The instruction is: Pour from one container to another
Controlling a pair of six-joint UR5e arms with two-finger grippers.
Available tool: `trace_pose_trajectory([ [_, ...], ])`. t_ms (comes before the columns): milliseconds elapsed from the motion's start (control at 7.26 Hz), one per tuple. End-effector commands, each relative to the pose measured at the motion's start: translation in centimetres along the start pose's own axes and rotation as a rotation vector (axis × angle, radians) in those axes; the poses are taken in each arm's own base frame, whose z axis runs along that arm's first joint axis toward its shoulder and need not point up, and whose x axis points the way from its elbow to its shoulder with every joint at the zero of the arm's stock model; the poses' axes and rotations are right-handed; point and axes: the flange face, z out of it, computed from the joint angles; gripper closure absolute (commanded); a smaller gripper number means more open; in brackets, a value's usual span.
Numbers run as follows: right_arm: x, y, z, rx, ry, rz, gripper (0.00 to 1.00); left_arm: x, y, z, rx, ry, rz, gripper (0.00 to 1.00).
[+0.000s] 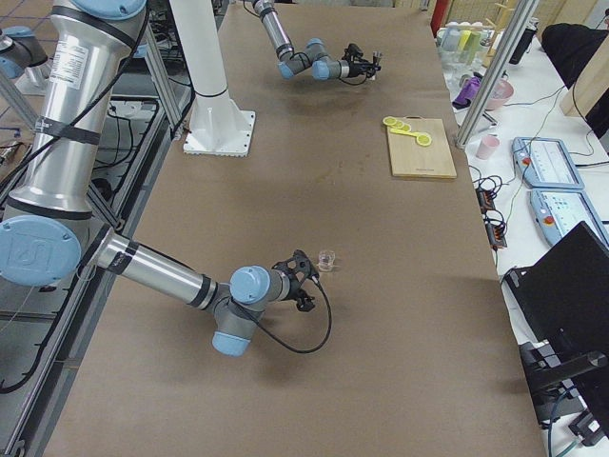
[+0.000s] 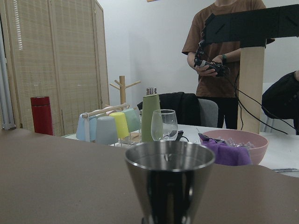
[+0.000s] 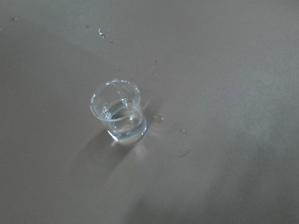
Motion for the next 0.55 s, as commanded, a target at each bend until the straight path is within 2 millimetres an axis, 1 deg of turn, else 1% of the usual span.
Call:
trace_pose_trajectory([
  [0,2.0,0.2,-1.9,-0.089,-0.002,0.161,0.00,-0.2,0.4,-0.2,-0.004,0.001,0.005,1.00],
  [138,2.5,0.2,-1.7,-0.119,0.017,0.204,0.00,-0.2,0.2,-0.4,0.002,0.006,0.001,1.00],
  [275,2.8,0.3,-1.6,-0.158,0.036,0.253,0.00,0.0,0.6,-1.3,-0.004,0.022,0.000,1.00],
  [413,3.3,0.4,-1.7,-0.177,0.058,0.294,0.00,0.2,0.5,-2.6,-0.014,0.042,-0.022,1.00],
])
